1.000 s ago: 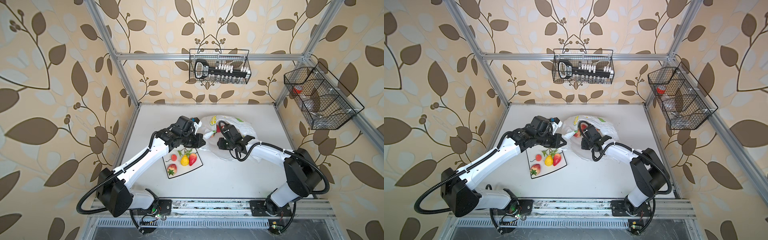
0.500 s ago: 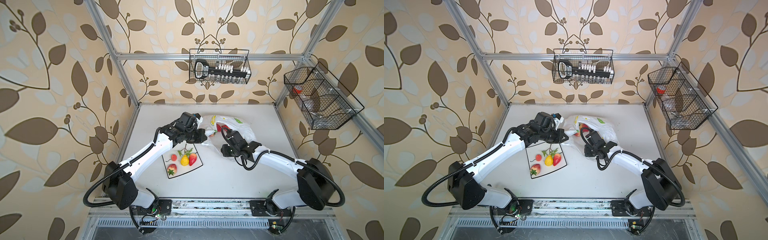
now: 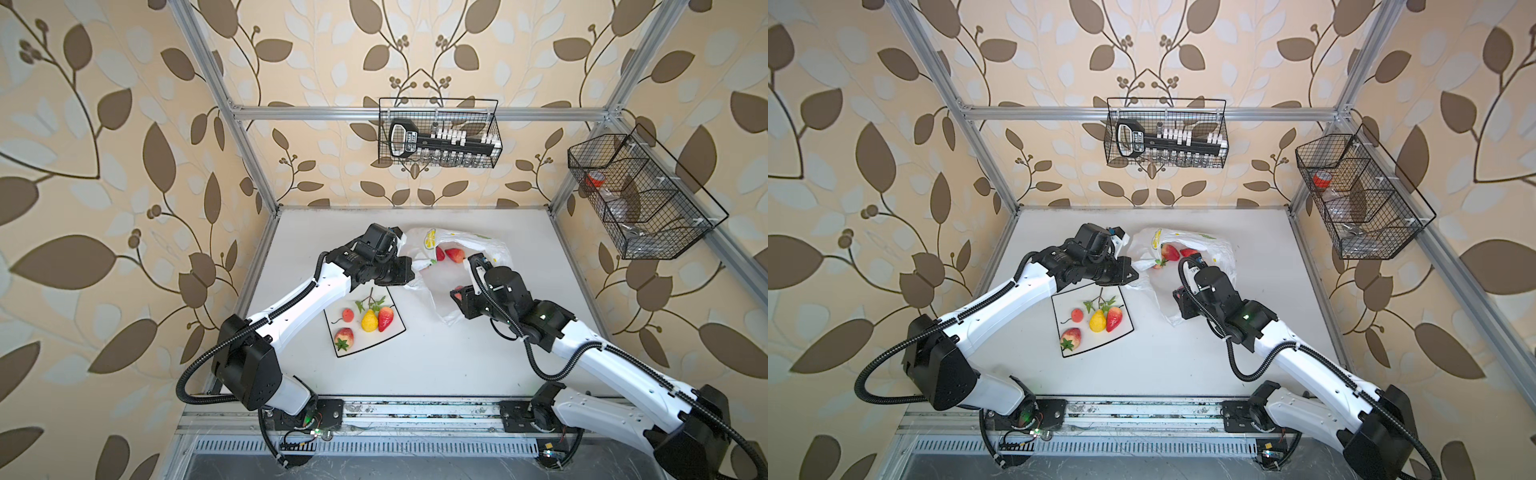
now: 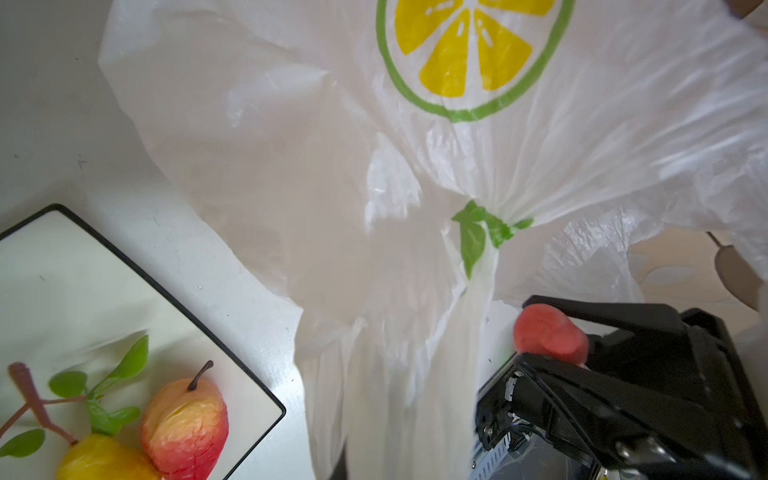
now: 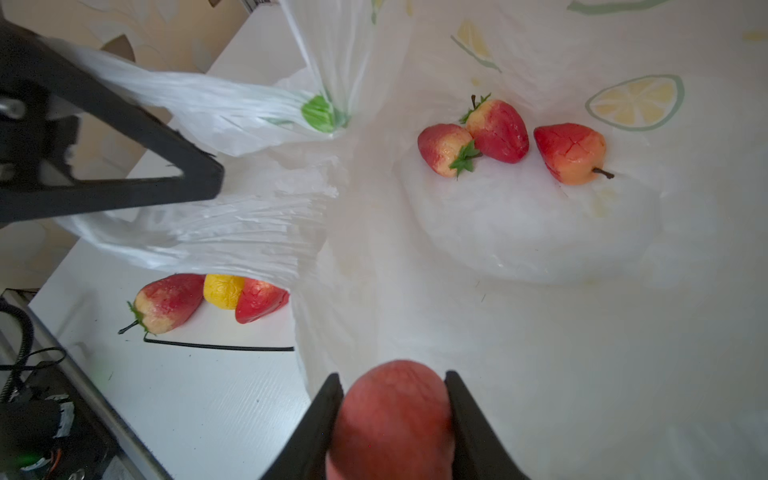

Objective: Take the fake fruits out of the plastic bag
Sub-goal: 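Lift the small round fruit up out of the bag with the right gripper, then carry the small round fruit over the plate with the right gripper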

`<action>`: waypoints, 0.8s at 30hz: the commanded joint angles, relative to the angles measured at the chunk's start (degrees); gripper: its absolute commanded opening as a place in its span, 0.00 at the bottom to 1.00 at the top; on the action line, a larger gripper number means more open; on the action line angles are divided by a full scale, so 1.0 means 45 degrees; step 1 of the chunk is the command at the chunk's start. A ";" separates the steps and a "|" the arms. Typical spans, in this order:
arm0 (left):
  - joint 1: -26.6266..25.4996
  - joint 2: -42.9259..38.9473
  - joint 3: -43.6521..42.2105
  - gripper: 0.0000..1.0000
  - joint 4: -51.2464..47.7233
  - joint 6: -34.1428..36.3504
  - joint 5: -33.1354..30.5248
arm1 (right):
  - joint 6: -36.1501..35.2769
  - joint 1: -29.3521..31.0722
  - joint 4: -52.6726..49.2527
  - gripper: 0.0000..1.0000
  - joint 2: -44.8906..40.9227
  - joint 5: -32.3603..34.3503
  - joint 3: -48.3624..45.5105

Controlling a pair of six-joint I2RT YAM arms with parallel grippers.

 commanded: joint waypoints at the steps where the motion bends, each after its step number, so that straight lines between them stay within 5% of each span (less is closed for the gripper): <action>1: 0.0159 0.0078 0.0616 0.00 0.0257 0.0113 0.0095 | -0.0686 0.0047 -0.0773 0.38 -0.0557 -0.0825 0.0000; 10: 0.0605 0.0404 0.1220 0.00 -0.0248 0.0562 0.0364 | -0.0362 0.0943 -0.2357 0.38 -0.0652 -0.1442 0.1702; 18: 0.0909 0.0697 0.1681 0.00 -0.0525 0.0869 0.0545 | 0.0533 0.4541 -0.1586 0.39 0.0063 0.0221 0.2242; 24: 0.1076 0.0681 0.1854 0.00 -0.0789 0.1085 0.0645 | 0.0369 0.6880 0.0449 0.39 0.2321 0.1581 0.2356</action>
